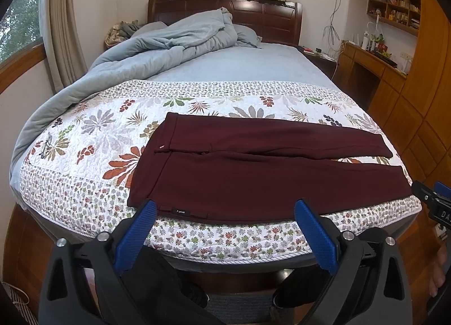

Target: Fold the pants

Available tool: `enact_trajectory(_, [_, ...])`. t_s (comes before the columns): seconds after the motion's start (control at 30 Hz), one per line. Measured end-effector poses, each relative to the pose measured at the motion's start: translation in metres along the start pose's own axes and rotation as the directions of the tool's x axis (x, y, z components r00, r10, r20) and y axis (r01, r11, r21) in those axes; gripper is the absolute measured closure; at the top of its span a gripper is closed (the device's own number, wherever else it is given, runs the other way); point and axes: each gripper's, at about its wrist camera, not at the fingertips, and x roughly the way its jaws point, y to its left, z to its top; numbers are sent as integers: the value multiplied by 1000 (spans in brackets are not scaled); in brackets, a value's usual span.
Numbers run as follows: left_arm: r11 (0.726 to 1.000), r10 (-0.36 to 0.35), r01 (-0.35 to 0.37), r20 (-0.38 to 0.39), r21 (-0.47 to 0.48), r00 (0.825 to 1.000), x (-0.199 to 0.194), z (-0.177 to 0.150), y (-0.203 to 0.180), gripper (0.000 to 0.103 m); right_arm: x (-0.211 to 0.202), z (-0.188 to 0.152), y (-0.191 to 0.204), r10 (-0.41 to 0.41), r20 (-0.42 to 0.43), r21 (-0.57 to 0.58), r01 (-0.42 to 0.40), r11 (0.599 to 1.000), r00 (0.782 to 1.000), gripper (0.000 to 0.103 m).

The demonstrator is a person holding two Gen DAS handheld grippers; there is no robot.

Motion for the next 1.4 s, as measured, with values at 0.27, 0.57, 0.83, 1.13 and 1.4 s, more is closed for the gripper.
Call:
enact_trajectory(0.27, [1000, -5, 5, -9, 7, 1000, 7, 0, -1, 4, 6, -1, -1, -1, -11, 1, 1, 1000, 1000, 2])
enact_trajectory(0.57, [991, -89, 98, -100, 96, 991, 55, -2, 7, 4, 34, 3, 1, 29, -23, -48, -30, 998, 999, 2])
enact_trajectory(0.83, [952, -300, 305, -203, -10, 932, 153, 17, 106, 4, 118, 13, -16, 111, -32, -113, -114, 987, 993, 3])
enact_trajectory(1.13, [902, -420, 379, -216, -207, 882, 290, 130, 219, 4, 177, 17, -6, 237, -157, -72, -250, 965, 959, 3])
enact_trajectory(1.4, [879, -473, 413, -320, -240, 821, 423, 181, 242, 4, 204, 23, 2, 274, -234, -56, -294, 954, 933, 3])
